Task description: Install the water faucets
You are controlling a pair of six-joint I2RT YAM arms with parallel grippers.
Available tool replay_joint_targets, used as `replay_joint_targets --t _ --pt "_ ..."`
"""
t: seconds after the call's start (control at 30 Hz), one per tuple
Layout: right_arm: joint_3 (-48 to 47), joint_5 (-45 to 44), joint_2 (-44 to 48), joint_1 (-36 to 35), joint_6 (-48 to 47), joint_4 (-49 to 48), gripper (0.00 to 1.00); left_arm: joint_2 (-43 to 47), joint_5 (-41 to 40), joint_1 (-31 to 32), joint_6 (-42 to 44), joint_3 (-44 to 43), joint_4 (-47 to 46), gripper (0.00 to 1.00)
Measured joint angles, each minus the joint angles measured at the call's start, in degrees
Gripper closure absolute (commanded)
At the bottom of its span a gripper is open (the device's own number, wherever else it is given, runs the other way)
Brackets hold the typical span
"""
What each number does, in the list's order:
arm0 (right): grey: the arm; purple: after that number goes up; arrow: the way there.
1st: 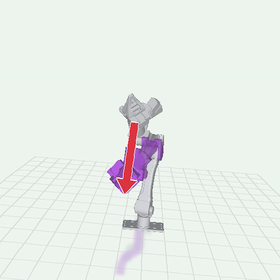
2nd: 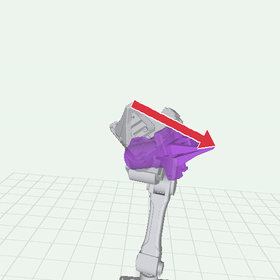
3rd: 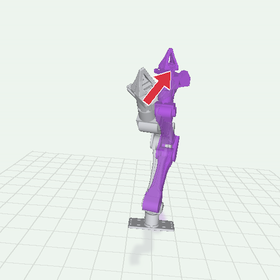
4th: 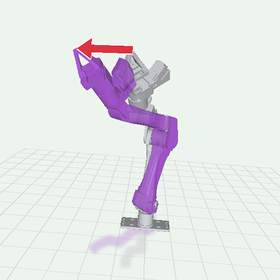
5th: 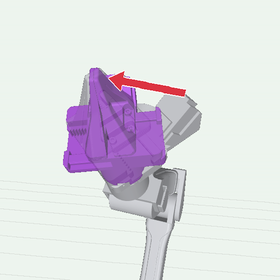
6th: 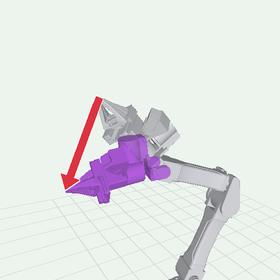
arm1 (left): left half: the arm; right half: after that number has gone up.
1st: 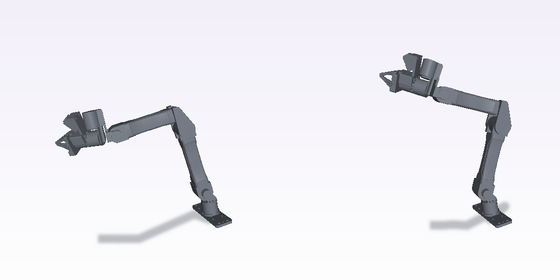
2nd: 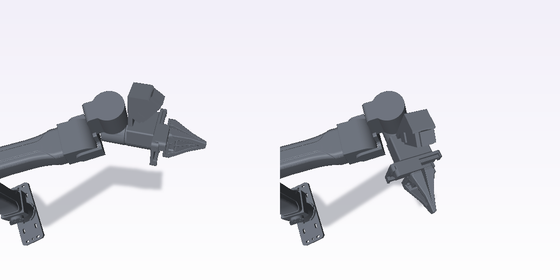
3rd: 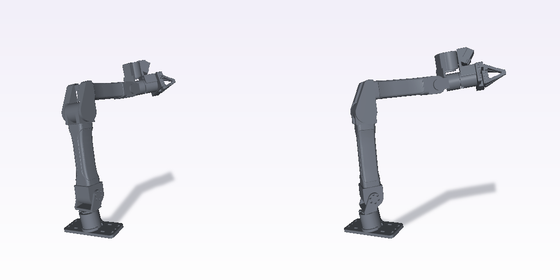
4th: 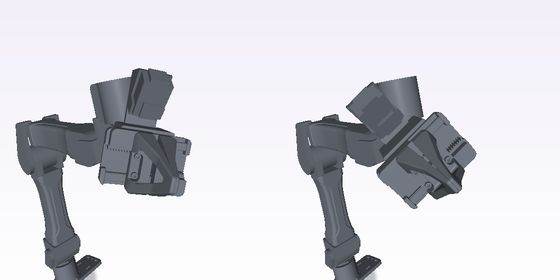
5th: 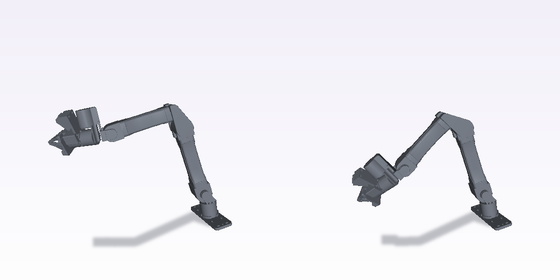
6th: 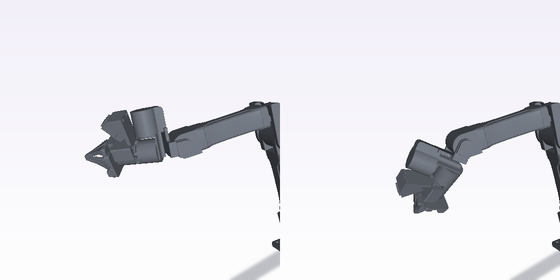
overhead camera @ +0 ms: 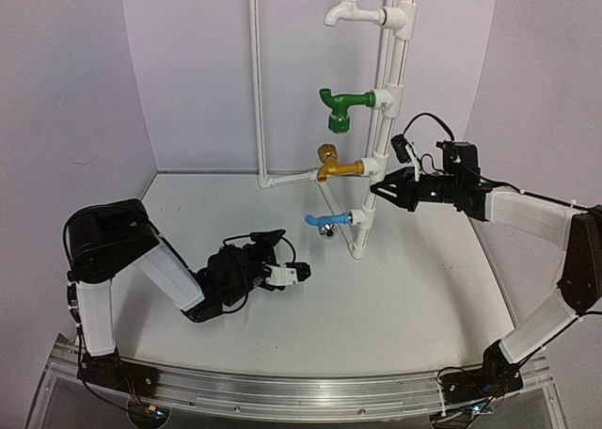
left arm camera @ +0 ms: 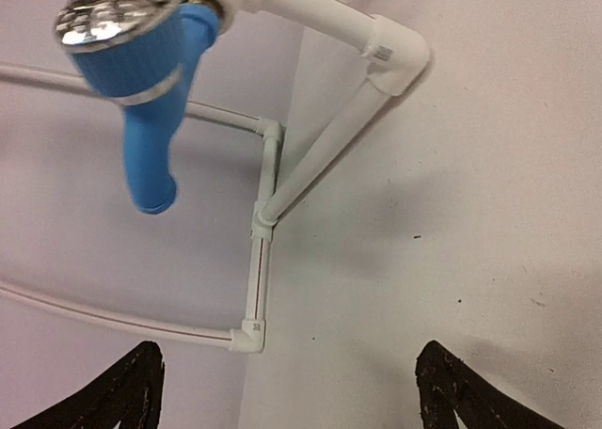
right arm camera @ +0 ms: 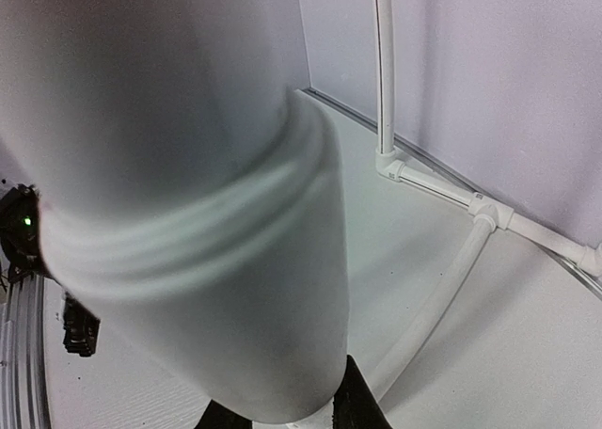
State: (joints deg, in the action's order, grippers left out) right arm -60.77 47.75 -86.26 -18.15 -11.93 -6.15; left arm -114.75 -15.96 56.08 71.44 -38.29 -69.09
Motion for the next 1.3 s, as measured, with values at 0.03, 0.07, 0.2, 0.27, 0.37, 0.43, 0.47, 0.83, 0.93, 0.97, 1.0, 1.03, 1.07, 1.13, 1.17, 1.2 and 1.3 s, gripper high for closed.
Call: replay_joint_targets --t 0.03,0.07,0.2,0.27,0.37,0.43,0.47,0.83,0.93,0.97,1.0,1.03,1.07,1.13,1.17,1.2,1.3 --pt "0.0 0.0 0.0 0.0 0.0 0.0 1.00 2.4 -2.2 0.6 -4.0 -0.3 3.7 0.02" --pt "0.0 0.0 0.0 0.0 0.0 0.0 1.00 5.1 -4.1 1.2 -8.7 -0.9 7.6 0.01" --pt "0.0 0.0 0.0 0.0 0.0 0.0 1.00 16.8 -7.2 0.5 -30.7 -5.3 25.9 0.00" --pt "0.0 0.0 0.0 0.0 0.0 0.0 1.00 21.2 -5.2 -1.3 -41.2 -7.9 34.6 0.00" --pt "0.0 0.0 0.0 0.0 0.0 0.0 1.00 24.7 -1.4 -5.6 -56.1 -11.8 46.1 0.00" --pt "0.0 0.0 0.0 0.0 0.0 0.0 1.00 26.1 -0.4 -7.8 -64.9 -12.3 50.9 0.00" --pt "0.0 0.0 0.0 0.0 0.0 0.0 1.00 26.8 -0.3 -8.6 -68.8 -12.1 52.8 0.00" --pt "0.0 0.0 0.0 0.0 0.2 0.0 1.00 32.0 24.2 -14.0 -97.3 -12.0 59.1 0.00" --pt "0.0 0.1 0.0 0.0 0.3 0.0 1.00 29.1 34.0 -15.2 -104.8 -12.0 53.8 0.02" --pt "0.0 0.1 0.0 0.0 0.3 0.0 1.00 27.3 36.9 -15.3 -107.3 -12.0 51.7 0.03" --pt "0.0 0.1 0.0 0.0 0.4 0.0 1.00 25.3 39.7 -15.3 -109.8 -12.3 49.7 0.04" --pt "0.0 0.1 0.0 0.0 0.4 0.0 1.00 23.2 42.0 -15.4 -112.1 -12.6 47.9 0.04" --pt "0.0 0.1 0.0 0.0 0.4 0.0 1.00 20.9 44.3 -15.4 -114.2 -12.9 46.1 0.05" --pt "0.0 0.1 0.0 0.0 0.4 0.0 1.00 17.3 47.6 -15.4 -118.3 -13.1 43.0 0.06" --pt "0.0 0.1 0.0 0.0 0.4 0.0 1.00 16.0 48.9 -15.4 -120.0 -13.2 41.6 0.06" --pt "0.0 0.2 0.0 0.0 0.4 0.0 1.00 14.7 49.9 -15.4 -121.7 -13.5 40.2 0.06" --pt "0.0 0.1 0.0 0.0 0.4 0.0 1.00 12.4 52.0 -15.4 -125.8 -14.6 36.3 0.07"
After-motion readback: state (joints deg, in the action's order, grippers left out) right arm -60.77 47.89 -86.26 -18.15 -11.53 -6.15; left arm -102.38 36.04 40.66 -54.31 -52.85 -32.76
